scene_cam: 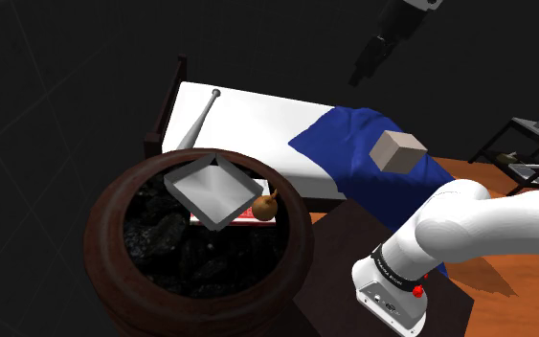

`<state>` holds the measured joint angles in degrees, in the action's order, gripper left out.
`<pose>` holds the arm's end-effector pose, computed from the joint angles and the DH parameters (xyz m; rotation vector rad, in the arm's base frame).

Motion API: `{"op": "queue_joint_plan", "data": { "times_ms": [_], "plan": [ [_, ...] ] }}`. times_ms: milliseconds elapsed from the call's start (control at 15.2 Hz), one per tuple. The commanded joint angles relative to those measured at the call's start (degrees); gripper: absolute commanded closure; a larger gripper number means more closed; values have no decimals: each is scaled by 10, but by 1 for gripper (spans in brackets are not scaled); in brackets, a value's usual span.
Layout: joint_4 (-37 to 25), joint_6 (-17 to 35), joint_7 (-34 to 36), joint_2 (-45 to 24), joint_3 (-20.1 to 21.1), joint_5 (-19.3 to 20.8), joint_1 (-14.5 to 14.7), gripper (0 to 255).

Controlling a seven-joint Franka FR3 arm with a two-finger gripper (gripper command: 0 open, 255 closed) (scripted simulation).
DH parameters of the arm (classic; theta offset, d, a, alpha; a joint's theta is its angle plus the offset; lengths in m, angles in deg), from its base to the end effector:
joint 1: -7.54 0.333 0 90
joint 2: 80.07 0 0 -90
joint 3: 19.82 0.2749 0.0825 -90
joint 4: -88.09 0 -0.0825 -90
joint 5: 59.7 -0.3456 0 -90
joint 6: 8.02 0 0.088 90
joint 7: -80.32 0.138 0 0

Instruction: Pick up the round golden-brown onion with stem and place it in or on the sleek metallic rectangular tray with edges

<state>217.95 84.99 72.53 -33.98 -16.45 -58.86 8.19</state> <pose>0.3021 0.0243 0.5801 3.0545 0.2928 0.2428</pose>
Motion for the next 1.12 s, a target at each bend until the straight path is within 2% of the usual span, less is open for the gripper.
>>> {"op": "queue_joint_plan", "data": {
  "times_ms": [0,594,1056],
  "plan": [
    [0,0,0,0,0,0,0,0],
    [166,102,182,61,108,-60,-6,0],
    [246,196,333,44,218,-124,-3,0]
  ]
}}
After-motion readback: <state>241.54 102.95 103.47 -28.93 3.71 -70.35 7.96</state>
